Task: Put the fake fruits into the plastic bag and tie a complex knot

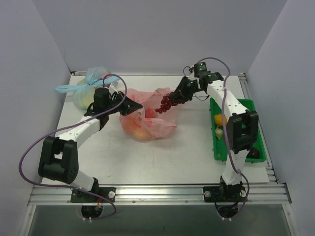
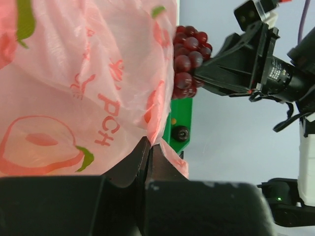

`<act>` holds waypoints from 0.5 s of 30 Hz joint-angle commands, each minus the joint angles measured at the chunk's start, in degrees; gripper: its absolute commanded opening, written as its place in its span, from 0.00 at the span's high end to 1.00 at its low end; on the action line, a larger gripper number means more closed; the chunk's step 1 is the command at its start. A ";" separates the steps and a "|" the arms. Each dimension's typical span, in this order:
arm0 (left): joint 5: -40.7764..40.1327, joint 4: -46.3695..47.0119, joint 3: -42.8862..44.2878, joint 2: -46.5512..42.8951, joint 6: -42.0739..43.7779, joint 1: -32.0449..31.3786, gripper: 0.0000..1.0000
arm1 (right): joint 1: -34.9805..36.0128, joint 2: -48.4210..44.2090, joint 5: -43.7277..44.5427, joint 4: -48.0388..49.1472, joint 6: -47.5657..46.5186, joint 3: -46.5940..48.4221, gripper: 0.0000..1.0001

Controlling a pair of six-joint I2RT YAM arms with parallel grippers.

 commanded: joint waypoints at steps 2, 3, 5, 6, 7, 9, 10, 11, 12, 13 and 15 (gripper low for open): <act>2.92 6.65 -0.03 -0.48 -3.87 0.58 1.00 | 7.66 5.37 -4.40 4.44 3.93 10.70 1.00; 3.01 7.27 -0.12 -0.48 -4.31 0.66 1.00 | 10.37 7.13 -4.49 4.44 3.75 12.04 1.00; 3.45 8.32 -0.04 -0.48 -5.10 1.01 1.00 | 12.49 8.46 -4.58 4.79 2.09 14.85 1.00; 3.45 8.59 -0.21 -0.39 -5.36 1.19 1.00 | 14.24 9.42 -4.40 4.70 1.12 15.04 1.00; 3.54 9.03 -0.21 -0.30 -5.98 1.71 1.00 | 14.78 9.60 -4.23 4.61 0.33 14.78 1.00; 3.63 9.47 -0.74 -0.30 -6.42 2.24 1.00 | 15.93 9.08 -3.35 4.09 -1.61 13.03 1.00; 3.80 9.64 -0.83 -0.21 -6.86 2.51 1.00 | 16.54 8.64 -3.00 4.00 -2.14 12.23 1.00; 3.80 9.91 -1.00 -0.21 -6.95 3.12 1.00 | 16.90 7.94 -3.08 4.08 -3.62 11.18 1.00; 3.98 10.26 -1.35 -0.30 -7.04 3.21 1.00 | 17.25 6.80 -3.43 4.08 -4.42 9.95 1.00; 4.15 10.96 -1.53 -0.30 -7.30 3.30 1.00 | 18.21 6.36 -5.61 4.17 -5.82 9.24 1.00; 4.68 12.01 -2.23 -0.30 -7.56 3.48 1.00 | 19.79 6.26 -9.30 3.82 -11.94 8.71 1.00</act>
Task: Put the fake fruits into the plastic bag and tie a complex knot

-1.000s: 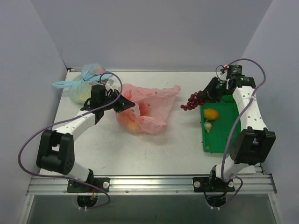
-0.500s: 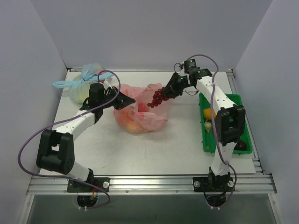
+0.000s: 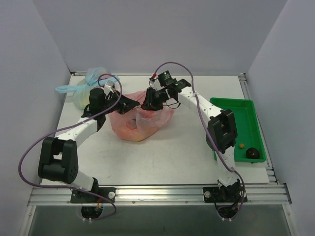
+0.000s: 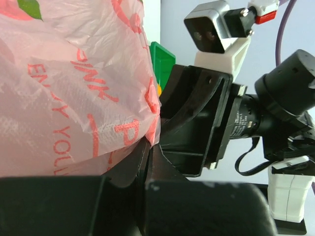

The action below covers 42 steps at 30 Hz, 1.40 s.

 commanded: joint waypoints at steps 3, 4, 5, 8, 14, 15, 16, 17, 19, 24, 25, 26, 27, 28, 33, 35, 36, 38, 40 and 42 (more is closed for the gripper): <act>2.50 6.93 -1.78 -0.39 -1.45 0.66 1.00 | 2.61 -2.30 -8.00 -2.98 -15.43 -2.13 0.88; 2.85 7.37 -1.96 -0.39 -1.45 0.74 1.00 | 2.61 -1.77 -8.09 -3.34 -15.72 -2.75 0.77; 3.11 7.46 -2.13 -0.65 -1.45 0.92 1.00 | 1.91 -1.33 -7.57 -3.86 -15.98 -2.84 0.50; 4.43 7.46 -2.75 -1.00 -1.01 1.97 1.00 | -0.02 -1.94 -4.41 -5.36 -17.21 -3.10 0.10; 7.42 7.55 -4.85 -2.23 1.54 2.50 1.00 | -3.98 -5.89 -3.35 -10.62 -23.34 -0.30 0.01; 7.68 7.55 -5.21 -2.50 2.59 2.50 1.00 | -4.59 -7.12 -2.47 -13.25 -24.76 0.32 0.01; 8.73 7.55 -5.56 -2.76 3.03 2.50 1.00 | -4.95 -7.91 -1.86 -14.49 -26.43 0.32 0.01; 9.26 7.46 -6.34 -3.37 3.38 2.59 1.00 | -5.21 -9.75 -1.15 -15.90 -30.45 0.15 0.01; 11.19 7.03 -6.96 -3.81 4.44 2.50 1.00 | -6.00 -12.04 0.86 -19.41 -34.68 -1.25 0.00; 12.96 2.29 -8.37 -5.83 8.47 2.24 1.00 | -9.86 -22.14 0.44 -25.64 -44.36 -7.75 0.00; 12.96 0.28 -8.46 -6.19 9.44 2.15 1.00 | -10.74 -23.46 0.26 -27.23 -47.85 -9.33 0.00; 12.87 -1.05 -8.29 -6.71 10.58 1.98 1.00 | -13.28 -24.70 0.69 -28.99 -50.24 -10.21 0.00; 12.00 -2.98 -7.76 -6.98 13.81 1.63 1.00 | -14.61 -26.54 1.39 -33.27 -52.52 -10.92 0.00; 11.99 -6.48 -6.80 -7.07 15.33 1.28 1.00 | -16.27 -27.34 2.62 -35.23 -56.72 -12.75 0.00; 11.64 -11.33 -4.60 -7.16 22.27 -0.39 1.00 | -32.09 -30.51 15.61 -43.68 -65.71 -18.30 0.00; 11.38 -12.31 -3.72 -6.72 23.33 -0.66 1.00 | -37.35 -31.64 25.33 -44.21 -71.06 -21.54 0.01; 11.64 -12.49 -3.54 -6.37 23.51 -0.66 1.00 | -38.69 -31.65 27.92 -44.30 -72.05 -22.52 0.01; 11.82 -13.19 -2.75 -5.41 23.95 -0.75 1.00 | -41.41 -32.35 32.50 -44.21 -73.89 -25.41 0.03; 12.08 -13.54 -2.22 -4.96 24.57 -0.75 1.00 | -43.62 -32.88 37.86 -44.12 -74.86 -27.44 0.04; 12.26 -13.72 -1.61 -4.35 25.09 -0.84 1.00 | -44.50 -34.11 40.07 -43.16 -77.23 -30.68 0.07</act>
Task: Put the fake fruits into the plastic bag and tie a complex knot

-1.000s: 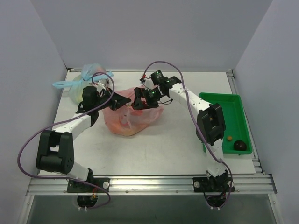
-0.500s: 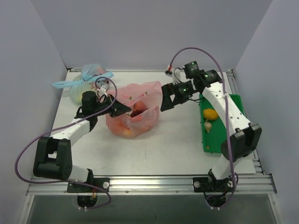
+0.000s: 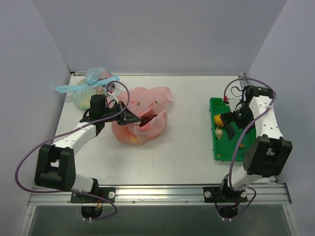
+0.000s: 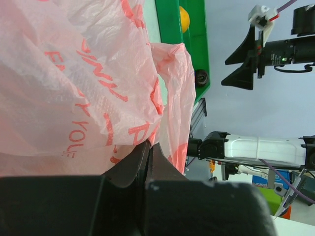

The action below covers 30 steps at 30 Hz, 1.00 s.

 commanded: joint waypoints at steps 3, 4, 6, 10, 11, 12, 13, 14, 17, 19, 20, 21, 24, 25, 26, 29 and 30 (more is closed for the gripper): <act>1.61 -1.31 3.99 1.84 3.98 -0.31 1.00 | -1.38 -4.90 15.15 -0.79 -10.21 -7.55 0.09; 1.70 -1.31 4.17 2.02 4.16 -0.31 1.00 | -1.91 -5.07 17.60 0.35 -11.36 -8.71 0.10; 1.96 -2.09 4.61 2.46 4.69 -0.31 1.00 | -2.70 -4.98 19.20 3.87 -14.34 -11.00 0.11; 2.23 -6.21 5.49 2.55 7.15 -0.31 1.00 | -4.90 -3.23 21.14 8.27 -17.16 -13.81 0.12; 2.32 -6.92 5.66 2.46 7.67 -0.31 1.00 | -5.86 -2.27 21.32 9.14 -17.61 -14.26 0.12; 2.23 -8.32 6.10 2.46 8.64 -0.23 1.00 | -6.30 -1.82 21.32 9.50 -18.13 -14.35 0.12; 2.23 -9.03 6.54 2.46 8.99 -0.14 1.00 | -6.74 -1.38 21.32 9.85 -19.10 -14.61 0.12; 2.14 -9.56 6.80 2.46 9.35 -0.14 1.00 | -7.44 -0.86 21.49 10.55 -19.80 -15.31 0.13; 1.62 -10.62 7.07 2.46 10.14 -0.14 1.00 | -7.80 -0.24 21.67 12.31 -21.12 -16.63 0.13; 0.92 -10.62 7.07 2.55 10.23 -0.14 1.00 | -7.80 0.37 22.11 12.93 -21.13 -16.81 0.15; 0.91 -10.62 7.16 2.55 10.23 -0.14 1.00 | -7.80 0.99 22.11 13.11 -21.04 -16.81 0.16; 0.82 -10.71 7.25 2.64 10.23 -0.05 1.00 | -7.89 0.99 22.02 13.11 -21.30 -17.24 0.16; 0.47 -10.80 7.07 2.37 10.40 -0.05 1.00 | -7.89 1.08 22.63 13.46 -22.61 -19.34 0.17; 0.38 -10.80 6.98 2.20 10.49 -0.14 1.00 | -7.97 0.99 23.07 13.72 -23.06 -19.97 0.17; 0.21 -10.80 6.72 2.11 10.49 -0.05 1.00 | -8.06 0.99 23.25 14.51 -23.50 -20.76 0.17; 0.12 -10.27 6.02 1.93 10.05 -0.05 1.00 | -8.33 1.08 24.21 17.49 -25.16 -23.74 0.19; 0.21 -10.18 6.02 1.85 10.05 -0.05 1.00 | -8.41 1.17 24.39 18.11 -25.61 -24.45 0.20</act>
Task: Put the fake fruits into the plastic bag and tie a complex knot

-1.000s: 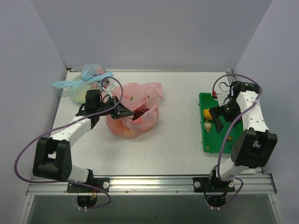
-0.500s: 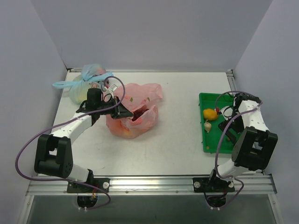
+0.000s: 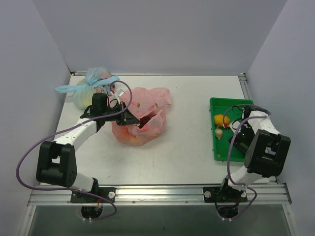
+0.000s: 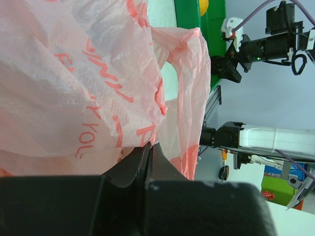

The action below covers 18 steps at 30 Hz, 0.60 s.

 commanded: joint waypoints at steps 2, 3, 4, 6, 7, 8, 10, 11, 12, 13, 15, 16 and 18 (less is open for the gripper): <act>-0.12 0.48 1.40 -0.84 0.92 -0.11 1.00 | -0.85 0.99 3.59 2.51 -4.98 -3.43 0.25; -0.21 0.57 1.40 -1.02 1.00 -0.03 1.00 | -0.94 1.17 3.76 3.31 -5.42 -3.96 0.26; -0.21 0.48 1.58 -0.93 1.09 0.06 1.00 | -1.12 1.43 3.94 4.62 -5.95 -4.75 0.26; -0.30 -0.04 1.76 -1.02 1.35 0.15 1.00 | -1.12 2.05 4.55 5.51 -6.21 -5.11 0.26; -0.30 -0.04 1.76 -1.02 1.44 0.15 1.00 | -1.12 2.31 4.64 5.86 -6.04 -5.28 0.25; -0.21 -0.13 1.76 -1.02 1.44 0.32 1.00 | -1.12 3.10 4.82 6.12 -5.95 -5.20 0.24; -0.30 -0.22 1.76 -1.11 1.53 0.41 1.00 | -1.12 4.15 5.00 6.30 -5.69 -4.76 0.24; -0.21 -0.13 1.67 -1.02 1.62 0.33 1.00 | -1.12 4.42 4.91 6.30 -5.51 -4.41 0.26; -0.30 -0.13 1.58 -1.02 1.62 0.32 1.00 | -1.03 4.69 4.91 6.30 -5.25 -3.97 0.30; -0.30 -0.13 1.67 -1.02 1.62 0.41 1.00 | -0.94 4.69 4.73 6.13 -4.99 -3.53 0.41; -0.21 -0.13 1.84 -0.93 1.62 0.50 1.00 | -0.33 4.25 3.60 5.08 -4.02 -1.34 0.50; -0.03 -0.13 1.84 -1.10 1.53 0.41 1.00 | 0.20 3.47 2.54 3.16 -3.32 -0.28 0.58; 0.14 0.39 1.76 -1.28 1.27 0.41 1.00 | 2.21 2.58 -0.26 -0.10 0.87 5.49 0.62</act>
